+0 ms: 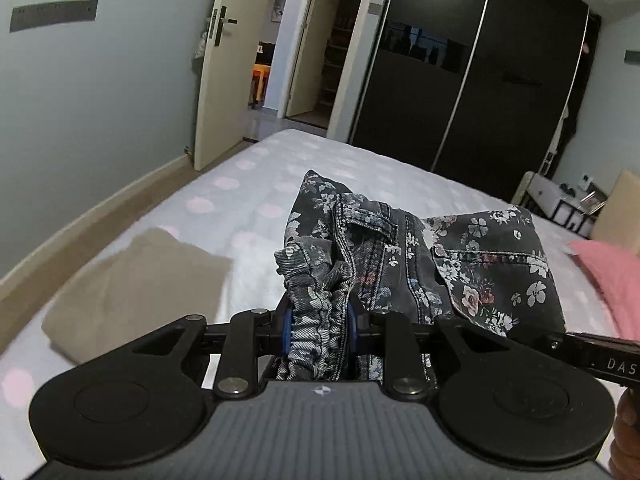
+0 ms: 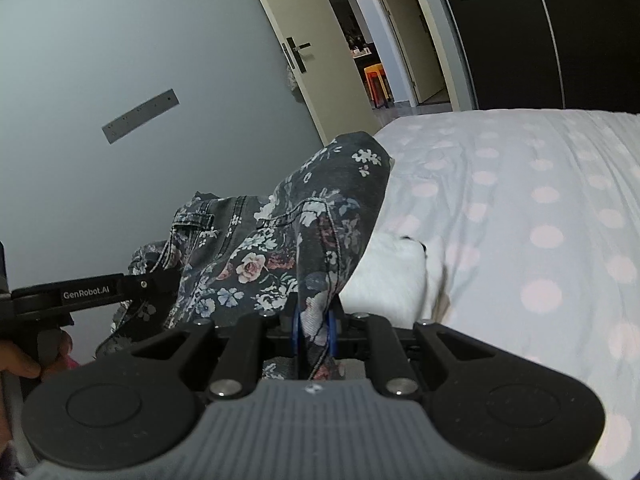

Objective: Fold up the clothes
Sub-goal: 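Carry the folded jeans with both tools onto the stack of folded clothes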

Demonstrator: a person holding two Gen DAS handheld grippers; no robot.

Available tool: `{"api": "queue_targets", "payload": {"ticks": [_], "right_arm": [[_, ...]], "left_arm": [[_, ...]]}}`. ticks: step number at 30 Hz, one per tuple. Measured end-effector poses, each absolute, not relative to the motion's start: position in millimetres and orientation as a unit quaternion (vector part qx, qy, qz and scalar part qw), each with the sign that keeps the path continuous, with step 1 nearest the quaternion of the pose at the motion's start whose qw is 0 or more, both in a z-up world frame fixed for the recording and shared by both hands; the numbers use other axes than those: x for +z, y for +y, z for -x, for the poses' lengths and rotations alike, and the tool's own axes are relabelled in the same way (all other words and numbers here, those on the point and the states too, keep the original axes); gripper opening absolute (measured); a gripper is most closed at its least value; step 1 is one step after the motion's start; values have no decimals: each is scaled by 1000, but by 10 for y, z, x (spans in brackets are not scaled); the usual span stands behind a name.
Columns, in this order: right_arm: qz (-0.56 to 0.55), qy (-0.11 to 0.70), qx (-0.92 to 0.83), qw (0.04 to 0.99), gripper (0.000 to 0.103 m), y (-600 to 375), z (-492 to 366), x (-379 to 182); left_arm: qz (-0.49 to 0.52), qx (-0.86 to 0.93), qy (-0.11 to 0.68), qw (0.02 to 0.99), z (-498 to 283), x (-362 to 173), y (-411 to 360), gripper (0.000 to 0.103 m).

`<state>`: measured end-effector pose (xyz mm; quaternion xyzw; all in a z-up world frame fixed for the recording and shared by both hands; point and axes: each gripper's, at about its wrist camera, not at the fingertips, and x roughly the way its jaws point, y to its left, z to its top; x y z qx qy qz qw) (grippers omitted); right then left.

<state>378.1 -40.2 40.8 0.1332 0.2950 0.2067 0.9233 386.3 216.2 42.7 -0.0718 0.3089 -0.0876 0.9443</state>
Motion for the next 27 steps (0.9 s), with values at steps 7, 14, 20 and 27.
{"api": "queue_targets", "payload": {"ticks": [7,14,20,27], "right_arm": [[-115,324,190,920,15,-53,-4411,-9],[-95,358,170,913,15,112,-4806,-381],[-118,391,164,898,22,80,-5001,-692],[-102,408,146,896,32,157,-5022,-636]], "left_arm": [[48,-69,331,940,-4398,36,2233,23],[47,-61,372,925,-4716,-394,2368,23],[62,-69,397,913,-4795,-645,2490,26],[67,-45,399,914,-4740,-548,2489,35]]}}
